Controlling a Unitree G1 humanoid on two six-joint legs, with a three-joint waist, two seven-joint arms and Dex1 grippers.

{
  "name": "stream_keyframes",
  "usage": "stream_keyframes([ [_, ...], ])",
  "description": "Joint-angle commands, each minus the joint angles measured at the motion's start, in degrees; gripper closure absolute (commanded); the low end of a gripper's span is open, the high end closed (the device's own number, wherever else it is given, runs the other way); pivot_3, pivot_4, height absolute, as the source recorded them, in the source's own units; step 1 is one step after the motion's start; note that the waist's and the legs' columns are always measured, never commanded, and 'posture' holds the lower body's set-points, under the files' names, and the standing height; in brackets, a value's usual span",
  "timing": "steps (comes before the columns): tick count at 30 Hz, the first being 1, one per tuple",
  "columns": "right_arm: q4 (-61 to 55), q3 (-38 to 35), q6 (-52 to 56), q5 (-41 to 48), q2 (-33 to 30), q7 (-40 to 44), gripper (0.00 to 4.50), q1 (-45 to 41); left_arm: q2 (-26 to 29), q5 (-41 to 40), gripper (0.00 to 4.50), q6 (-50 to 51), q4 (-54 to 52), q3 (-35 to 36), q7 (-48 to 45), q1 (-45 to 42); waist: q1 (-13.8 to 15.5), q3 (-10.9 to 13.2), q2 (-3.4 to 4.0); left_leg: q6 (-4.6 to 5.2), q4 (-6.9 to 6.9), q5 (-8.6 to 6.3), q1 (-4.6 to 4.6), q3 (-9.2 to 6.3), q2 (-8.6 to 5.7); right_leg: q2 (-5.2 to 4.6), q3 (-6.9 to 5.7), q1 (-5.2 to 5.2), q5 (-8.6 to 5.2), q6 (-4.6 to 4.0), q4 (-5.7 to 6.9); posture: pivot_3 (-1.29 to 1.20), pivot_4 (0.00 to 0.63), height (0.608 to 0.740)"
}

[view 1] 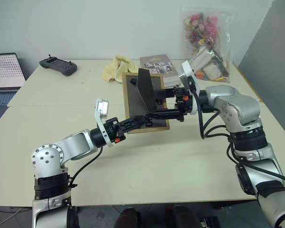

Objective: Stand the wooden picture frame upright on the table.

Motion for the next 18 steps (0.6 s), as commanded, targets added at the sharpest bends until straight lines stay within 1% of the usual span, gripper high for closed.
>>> stream_keyframes([
  [1,-5.7,-4.7,-8.9,-3.5,-7.7,0.2,0.15,4.6,4.6,-13.6,3.21,-2.7,-0.3,-0.4,5.0,3.6,0.2,0.0,-0.08,0.0,0.0,0.0,-0.01,0.0,0.0,-0.01,0.0,0.01,0.0,0.0,-0.03,0.0,0.15,0.74],
  [3,-5.0,-4.9,-21.6,-8.7,-9.4,-1.5,0.15,8.0,6.0,-16.9,3.21,-2.1,-0.4,-1.3,5.1,6.7,0.2,0.1,-0.08,0.01,0.01,-0.01,-0.03,0.01,0.0,-0.02,0.03,0.01,0.0,0.01,-0.07,0.0,0.15,0.74],
  [5,-0.6,-4.3,-41.1,-16.7,-10.1,-5.0,0.15,11.5,6.7,-17.5,3.21,-0.6,0.1,-1.6,3.1,9.1,0.1,0.1,-0.08,0.01,0.01,-0.01,0.0,0.03,-0.01,-0.02,0.04,0.02,-0.01,0.01,-0.05,0.0,0.15,0.74],
  [6,2.1,-3.8,-49.2,-20.2,-10.1,-7.0,0.15,12.4,6.9,-17.5,3.21,-0.1,0.4,-1.8,2.5,9.8,0.1,0.1,-0.08,0.01,0.0,-0.01,0.02,0.04,-0.01,-0.01,0.03,0.03,-0.01,0.01,-0.03,0.0,0.15,0.74],
  [9,12.5,-2.1,-71.0,-31.3,-8.5,-17.9,0.15,12.6,8.1,-17.5,3.21,1.0,0.5,-2.8,1.1,10.8,-0.2,0.1,-0.11,0.0,-0.01,0.0,0.11,0.08,0.01,0.06,0.04,0.05,-0.01,0.01,0.07,0.0,0.15,0.74],
  [10,15.7,-0.8,-79.5,-37.4,-8.1,-23.5,0.15,12.3,7.9,-17.5,3.21,1.1,0.5,-3.0,0.7,10.8,-0.2,0.1,-0.11,-0.02,0.0,0.01,0.16,0.1,0.04,0.09,0.05,0.09,-0.01,0.01,0.09,0.0,0.15,0.74],
  [11,18.7,0.5,-85.6,-41.7,-7.5,-27.2,0.15,11.8,7.7,-17.5,3.21,1.1,0.5,-3.2,0.3,10.5,-0.2,0.1,-0.11,-0.03,-0.01,0.02,0.18,0.11,0.04,0.1,0.05,0.09,-0.01,0.01,0.1,0.0,0.15,0.74],
  [13,23.1,2.8,-94.8,-50.5,-6.3,-35.5,0.15,10.6,8.0,-17.5,3.21,1.4,0.2,-4.0,-0.7,10.0,-0.2,0.1,-0.11,-0.11,-0.01,0.06,0.18,0.2,0.06,0.1,0.08,0.09,-0.01,0.0,0.09,0.0,0.15,0.74],
  [16,27.8,5.3,-101.7,-58.6,-4.4,-44.5,0.15,8.8,8.8,-17.5,3.21,1.6,-0.1,-4.8,-2.0,9.6,-0.3,0.1,-0.12,-0.31,0.0,0.18,0.18,0.29,0.08,0.1,0.15,0.09,-0.01,0.0,0.06,0.0,0.15,0.74],
  [18,29.2,6.2,-103.8,-63.3,-3.2,-50.6,0.15,7.4,9.1,-17.5,3.21,1.7,-0.1,-5.3,-2.7,9.3,-0.3,0.1,-0.12,-0.35,0.0,0.2,0.17,0.28,0.08,0.1,0.15,0.09,-0.01,0.0,0.04,0.0,0.15,0.74],
])
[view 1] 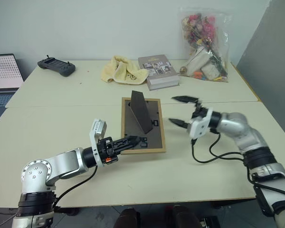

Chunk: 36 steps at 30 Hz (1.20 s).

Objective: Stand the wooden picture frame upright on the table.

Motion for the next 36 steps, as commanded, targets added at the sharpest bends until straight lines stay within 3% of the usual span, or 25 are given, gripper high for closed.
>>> stream_keyframes([
  [1,2.2,0.6,-6.2,-9.0,1.3,-12.9,0.15,-4.2,1.0,-2.5,3.21,-0.1,-1.9,-0.2,-2.7,-1.3,0.0,0.0,0.0,-0.01,0.0,0.0,0.0,0.0,0.0,0.0,0.0,0.0,0.0,0.0,0.0,0.0,0.15,0.74],
  [9,3.5,2.3,-8.7,-16.7,2.3,-26.8,0.15,-8.7,0.2,-2.5,3.21,-1.3,-3.4,-1.0,-3.1,-0.4,0.2,0.0,-0.02,-0.02,0.01,0.01,0.01,-0.02,-0.01,-0.01,0.0,0.03,0.0,-0.01,0.0,0.0,0.15,0.74],
  [19,6.1,5.8,-11.1,-18.2,0.3,-30.5,2.67,-10.7,0.7,-2.5,3.21,-2.2,-5.0,-2.1,-4.4,1.0,0.0,0.0,-0.02,-0.01,0.0,0.01,0.03,0.01,-0.01,-0.01,0.02,0.05,0.0,-0.01,0.01,0.0,0.15,0.74],
  [24,7.4,6.7,-11.6,-17.5,-0.6,-30.8,2.84,-11.0,1.3,-2.5,3.21,-3.9,-7.0,-2.5,-3.3,1.6,0.0,0.0,-0.03,-0.01,0.0,0.01,0.04,0.0,0.0,0.0,0.02,0.05,0.0,-0.01,0.02,0.0,0.15,0.74],
  [26,8.0,7.0,-12.0,-15.9,-0.8,-30.1,2.84,-10.4,0.7,-2.5,2.52,-6.0,-7.5,-1.7,-0.8,1.4,0.0,0.0,-0.05,0.0,0.0,0.01,0.04,0.02,0.0,0.0,0.03,0.07,0.0,-0.01,0.01,0.0,0.15,0.74],
  [31,11.5,8.3,-12.6,-5.5,-1.9,-23.4,3.17,-9.5,2.7,-2.5,1.5,-9.2,-5.5,2.6,1.9,-2.1,0.1,0.0,-0.09,0.0,0.01,0.0,0.05,0.0,0.01,-0.01,-0.01,0.1,0.01,-0.01,0.0,0.0,0.15,0.74],
  [33,14.0,8.7,-9.7,4.1,-1.6,-16.2,3.17,-8.7,4.7,-2.5,1.04,-11.2,-5.2,5.5,3.2,-3.6,0.0,0.0,-0.1,0.01,0.01,0.01,0.06,0.0,0.02,-0.01,-0.03,0.12,0.01,-0.01,0.01,0.0,0.15,0.74],
  [36,14.8,6.7,3.5,22.7,1.7,1.1,3.17,-7.0,9.4,-0.1,0.35,-12.7,-10.7,6.0,5.3,-3.0,-0.3,0.0,-0.13,0.02,0.01,0.0,0.08,0.0,0.06,0.0,-0.03,0.16,0.01,-0.02,-0.04,0.0,0.15,0.74],
])
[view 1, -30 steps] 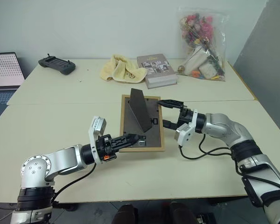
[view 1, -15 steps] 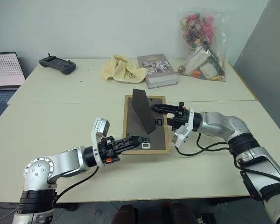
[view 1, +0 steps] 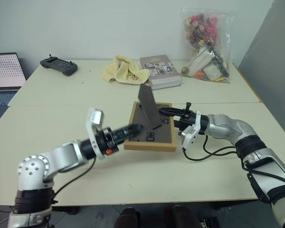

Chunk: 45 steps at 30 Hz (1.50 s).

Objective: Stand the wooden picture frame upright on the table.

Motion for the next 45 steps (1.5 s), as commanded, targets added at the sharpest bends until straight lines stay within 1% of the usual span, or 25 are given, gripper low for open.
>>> stream_keyframes([
  [1,-0.5,-4.5,18.1,25.4,3.5,21.2,3.17,1.4,4.5,3.9,0.14,-2.7,-8.1,1.7,2.4,0.0,-0.3,0.0,-0.03,0.0,0.0,0.0,0.01,0.0,0.0,0.0,0.01,0.01,0.0,0.0,-0.01,0.0,0.15,0.74],
  [2,-1.5,-5.9,24.9,30.5,4.9,26.4,3.17,1.5,5.2,6.5,0.07,-3.4,-10.3,1.3,3.0,-0.1,-0.4,0.0,-0.03,0.01,0.0,-0.01,0.0,-0.02,0.02,0.0,0.0,0.03,0.0,0.0,-0.03,0.0,0.15,0.74],
  [4,-2.5,-9.5,41.4,38.7,8.0,33.8,3.17,0.0,5.0,12.1,0.0,-6.1,-14.7,0.7,4.5,-0.3,-0.5,0.0,-0.02,0.03,-0.01,-0.02,0.0,-0.03,0.02,-0.01,0.0,0.04,0.0,0.0,-0.04,0.0,0.15,0.74],
  [5,-2.2,-11.1,48.2,41.5,9.6,36.0,3.17,-1.2,5.4,17.3,0.0,-6.9,-17.7,-0.3,4.0,-0.1,-0.5,0.0,-0.02,0.03,-0.02,-0.02,0.0,-0.05,0.02,-0.01,0.0,0.04,0.01,-0.01,-0.02,0.0,0.15,0.74],
  [6,-1.1,-12.8,56.6,44.3,11.4,38.0,3.17,-3.1,5.9,24.7,0.0,-8.0,-21.3,-2.8,3.5,0.5,-0.5,0.0,0.0,0.03,-0.02,-0.02,0.01,-0.09,0.03,-0.01,-0.04,0.03,0.01,-0.01,-0.01,0.0,0.15,0.74],
  [8,0.4,-14.6,66.2,46.7,13.5,40.6,3.17,-5.3,7.2,36.7,0.0,-10.1,-26.3,-7.5,1.5,1.7,-0.6,0.1,0.08,0.04,-0.06,-0.02,0.01,-0.08,0.0,0.0,-0.02,0.01,0.01,-0.01,0.0,0.0,0.15,0.74],
  [9,1.0,-15.3,69.3,47.1,14.3,41.7,3.17,-6.0,7.8,42.2,0.0,-11.6,-28.0,-9.9,-0.1,2.4,-0.6,0.1,0.1,0.03,-0.08,-0.02,0.0,-0.07,-0.01,-0.01,-0.02,-0.01,0.01,-0.01,0.0,0.0,0.15,0.74],
  [12,5.9,-17.3,74.3,47.5,17.0,44.2,3.17,-8.3,6.0,56.1,0.0,-18.5,-29.3,-15.0,-2.5,5.6,-0.7,0.1,0.15,0.03,-0.23,-0.02,0.02,-0.03,-0.05,0.01,0.03,-0.05,0.0,-0.03,-0.03,0.0,0.15,0.74],
  [13,8.0,-17.9,74.5,47.2,17.8,44.4,3.17,-8.9,5.5,59.5,0.0,-20.3,-29.3,-16.1,-3.4,6.6,-0.7,0.1,0.15,0.03,-0.26,-0.02,0.03,-0.03,-0.04,0.01,0.02,-0.07,0.0,-0.03,-0.05,0.0,0.15,0.74],
  [16,14.5,-19.4,71.9,45.0,20.0,42.9,3.17,-10.0,3.3,64.7,0.0,-23.4,-29.1,-17.5,-5.7,9.7,-0.7,0.1,0.15,0.04,-0.33,-0.02,0.03,0.01,-0.04,0.0,0.02,-0.09,0.0,-0.03,-0.04,0.0,0.15,0.74],
  [21,21.2,-20.3,67.3,41.2,21.9,40.1,3.17,-9.5,-0.2,68.0,0.0,-24.3,-28.9,-17.0,-7.5,12.2,-0.6,0.1,0.15,0.15,-0.3,-0.09,-0.02,0.07,-0.04,-0.03,0.05,-0.15,0.0,-0.03,0.01,0.0,0.15,0.74],
  [24,22.5,-21.5,67.4,40.5,22.4,40.0,3.17,-9.2,-1.9,68.5,0.0,-23.7,-28.7,-16.1,-8.0,12.1,-0.6,0.1,0.14,0.25,-0.31,-0.14,0.04,0.05,-0.03,-0.02,0.03,-0.13,0.0,-0.03,0.05,0.0,0.15,0.74],
  [26,22.7,-21.9,67.4,39.9,22.6,40.4,2.46,-8.7,-2.3,69.0,0.0,-23.2,-28.3,-15.8,-8.6,11.6,-0.6,0.1,0.13,0.26,-0.3,-0.15,0.07,0.04,-0.02,-0.02,0.02,-0.09,0.0,-0.03,0.06,0.0,0.15,0.74],
  [27,22.7,-22.1,67.4,39.7,22.6,40.4,2.39,-8.6,-2.5,69.2,0.0,-23.0,-28.2,-15.7,-8.8,11.5,-0.6,0.1,0.13,0.26,-0.3,-0.15,0.09,0.04,-0.02,-0.02,0.02,-0.07,0.0,-0.03,0.06,0.0,0.15,0.74],
  [30,22.5,-22.3,66.5,38.3,22.1,40.0,1.62,-7.8,-2.6,69.6,0.0,-22.6,-27.1,-14.9,-9.9,10.7,-0.7,0.1,0.13,0.26,-0.3,-0.15,0.09,0.03,-0.02,-0.02,0.0,-0.06,0.0,-0.03,0.05,0.0,0.15,0.74],
  [31,22.4,-22.5,66.4,38.1,22.0,39.8,1.5,-7.6,-2.7,69.6,0.0,-22.5,-26.9,-14.7,-10.2,10.6,-0.7,0.1,0.13,0.26,-0.3,-0.15,0.09,0.03,-0.02,-0.02,0.01,-0.06,0.0,-0.03,0.05,0.0,0.15,0.74],
  [33,21.4,-22.7,66.4,37.6,21.0,40.3,1.02,-6.8,-2.6,69.8,0.0,-22.3,-26.2,-14.1,-10.9,10.3,-0.7,0.1,0.13,0.26,-0.3,-0.15,0.09,0.03,-0.02,-0.02,0.01,-0.06,0.0,-0.03,0.04,0.0,0.15,0.74],
  [34,20.1,-22.5,65.9,37.0,19.8,40.1,0.9,-5.7,-2.5,69.5,0.0,-22.1,-25.4,-13.3,-11.2,9.9,-0.7,0.1,0.13,0.26,-0.31,-0.15,0.09,0.03,-0.02,-0.02,0.0,-0.06,0.0,-0.03,0.04,0.0,0.15,0.74],
  [35,17.9,-22.6,65.7,36.8,18.3,40.4,0.58,-4.3,-2.2,69.4,0.0,-21.9,-24.4,-12.5,-11.8,9.4,-0.6,0.1,0.13,0.26,-0.31,-0.15,0.09,0.03,-0.02,-0.02,0.0,-0.06,0.0,-0.03,0.04,0.0,0.15,0.74],
  [37,13.0,-23.0,66.2,36.4,15.5,40.1,0.11,-1.2,-1.4,69.7,0.0,-21.6,-22.6,-11.3,-13.4,8.6,-0.1,0.1,0.13,0.26,-0.3,-0.15,0.07,0.01,-0.02,-0.03,-0.03,-0.06,0.0,-0.03,0.03,0.0,0.15,0.74],
  [38,8.3,-22.8,66.5,35.6,13.5,39.7,0.01,1.3,-0.6,69.8,0.0,-21.5,-21.2,-10.4,-14.8,8.1,-0.1,0.1,0.13,0.26,-0.27,-0.15,0.05,0.02,-0.03,-0.03,-0.03,-0.06,0.0,-0.02,0.03,0.0,0.15,0.74],
  [41,-5.6,-22.5,68.6,33.4,7.9,37.1,0.01,8.2,1.7,69.3,0.0,-20.7,-17.2,-7.4,-18.6,6.8,0.5,0.1,0.14,0.27,-0.2,-0.16,0.02,0.0,-0.03,-0.03,-0.05,-0.05,-0.01,-0.01,0.03,0.0,0.15,0.74],
  [43,-18.4,-24.4,75.3,36.6,4.9,37.8,0.01,12.2,4.0,69.9,0.0,-20.7,-13.3,-6.0,-22.0,5.4,0.6,0.1,0.15,0.29,-0.19,-0.17,0.02,0.02,-0.03,-0.02,-0.03,-0.05,0.0,-0.01,0.03,0.0,0.15,0.74],
  [45,-31.7,-25.5,84.2,42.2,1.9,40.4,0.01,15.8,7.1,70.9,0.0,-21.2,-9.2,-5.4,-26.9,4.1,0.5,0.2,0.23,0.3,-0.18,-0.17,0.01,0.0,-0.01,-0.01,-0.05,-0.06,-0.01,-0.01,0.04,0.0,0.15,0.74],
])
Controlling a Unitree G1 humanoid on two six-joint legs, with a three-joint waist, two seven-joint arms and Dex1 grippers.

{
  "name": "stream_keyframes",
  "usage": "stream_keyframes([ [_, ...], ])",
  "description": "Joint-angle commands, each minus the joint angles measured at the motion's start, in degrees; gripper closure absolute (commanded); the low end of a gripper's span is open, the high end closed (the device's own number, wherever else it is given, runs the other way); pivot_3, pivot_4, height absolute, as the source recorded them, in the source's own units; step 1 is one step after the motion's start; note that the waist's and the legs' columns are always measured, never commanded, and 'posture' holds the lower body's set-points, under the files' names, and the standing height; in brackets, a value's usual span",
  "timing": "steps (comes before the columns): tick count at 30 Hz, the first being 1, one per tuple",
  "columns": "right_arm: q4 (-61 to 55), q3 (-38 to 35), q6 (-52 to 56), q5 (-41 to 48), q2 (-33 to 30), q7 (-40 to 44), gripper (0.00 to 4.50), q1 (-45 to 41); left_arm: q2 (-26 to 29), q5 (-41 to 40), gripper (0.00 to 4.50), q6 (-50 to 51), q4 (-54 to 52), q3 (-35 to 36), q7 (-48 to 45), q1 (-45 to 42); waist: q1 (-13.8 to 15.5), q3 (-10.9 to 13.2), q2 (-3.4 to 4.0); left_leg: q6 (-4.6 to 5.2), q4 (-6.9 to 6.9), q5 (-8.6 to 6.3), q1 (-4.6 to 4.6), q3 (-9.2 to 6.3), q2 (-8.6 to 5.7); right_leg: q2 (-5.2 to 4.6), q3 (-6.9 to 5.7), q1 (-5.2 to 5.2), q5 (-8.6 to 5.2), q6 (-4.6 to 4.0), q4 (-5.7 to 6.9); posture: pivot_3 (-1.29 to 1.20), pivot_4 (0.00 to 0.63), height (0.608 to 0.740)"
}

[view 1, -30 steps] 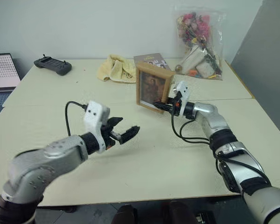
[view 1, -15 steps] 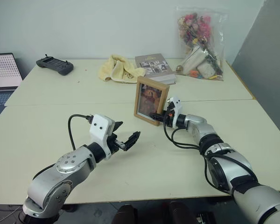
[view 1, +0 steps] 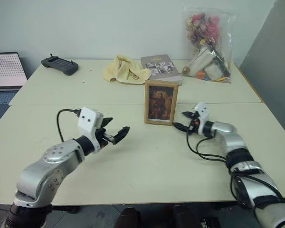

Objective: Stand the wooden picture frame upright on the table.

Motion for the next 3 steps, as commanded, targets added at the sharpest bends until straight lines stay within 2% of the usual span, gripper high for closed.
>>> stream_keyframes([
  [1,-29.2,-3.2,16.2,10.0,-5.4,3.7,0.01,5.8,5.8,1.7,0.0,-1.2,7.5,2.9,-10.0,-3.9,-0.1,0.1,0.1,0.0,-0.01,0.0,-0.07,-0.05,0.0,0.0,-0.05,-0.05,0.0,0.0,0.02,0.0,0.15,0.74],
  [3,-36.4,-3.6,21.4,12.9,-6.8,3.8,0.01,8.0,7.6,3.2,0.0,-2.5,11.3,2.1,-13.6,-5.8,-0.4,0.1,0.11,0.02,-0.12,-0.01,0.02,-0.04,0.01,0.05,0.0,-0.07,0.0,0.0,0.03,0.0,0.15,0.74],
])
